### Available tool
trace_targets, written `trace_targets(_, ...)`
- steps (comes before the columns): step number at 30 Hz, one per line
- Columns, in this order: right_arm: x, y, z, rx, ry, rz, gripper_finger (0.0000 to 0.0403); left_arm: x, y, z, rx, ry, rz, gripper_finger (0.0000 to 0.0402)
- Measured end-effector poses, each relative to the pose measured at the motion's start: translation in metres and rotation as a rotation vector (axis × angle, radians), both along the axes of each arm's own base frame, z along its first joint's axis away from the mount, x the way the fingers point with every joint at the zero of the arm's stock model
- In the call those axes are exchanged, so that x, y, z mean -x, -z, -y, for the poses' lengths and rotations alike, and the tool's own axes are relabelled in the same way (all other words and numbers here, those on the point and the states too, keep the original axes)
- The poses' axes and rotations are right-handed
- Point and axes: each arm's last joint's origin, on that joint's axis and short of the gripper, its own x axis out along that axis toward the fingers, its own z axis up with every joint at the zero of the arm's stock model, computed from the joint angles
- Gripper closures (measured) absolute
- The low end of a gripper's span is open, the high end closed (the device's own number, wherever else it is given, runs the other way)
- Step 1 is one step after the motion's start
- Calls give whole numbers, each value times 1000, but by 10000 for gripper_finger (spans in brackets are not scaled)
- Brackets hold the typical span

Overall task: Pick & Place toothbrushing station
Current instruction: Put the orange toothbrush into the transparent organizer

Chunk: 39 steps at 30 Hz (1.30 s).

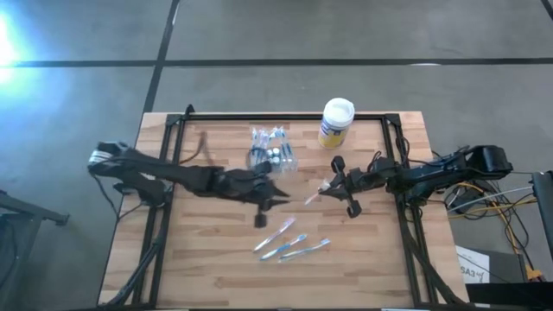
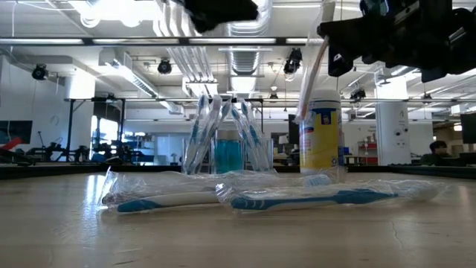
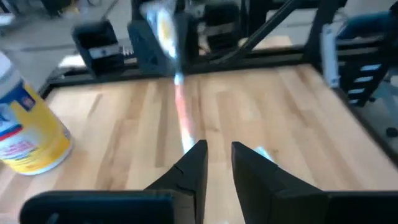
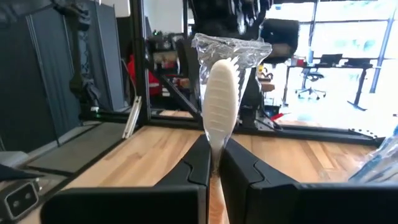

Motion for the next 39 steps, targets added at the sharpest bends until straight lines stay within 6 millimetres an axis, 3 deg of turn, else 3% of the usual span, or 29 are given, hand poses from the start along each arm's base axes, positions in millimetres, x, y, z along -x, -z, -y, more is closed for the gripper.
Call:
trace_targets(5,1,0,0,1,0,-15,391,62,0,11,1,-66,80,333)
trace_targets(10,1,1,0,8,6,-20,391,120,35,7,83,-212,126,360)
trace_targets(14,-1,-2,2,49,32,-9,391,147,66,0,142,-253,173,395)
trace_targets(18,-9,-8,10,73,128,-9,391,160,95,-5,151,-240,248,397)
trace_targets(22,-30,-22,24,100,178,-102,390,169,114,-8,141,-233,284,394)
trace_targets(31,-70,-57,62,124,338,-150,390,176,132,-11,176,-237,295,392)
trace_targets(35,-82,-50,80,96,384,-189,390,177,134,-11,190,-233,286,395)
trace_targets(39,-92,-31,96,68,419,-260,390,177,134,-11,197,-233,286,389)
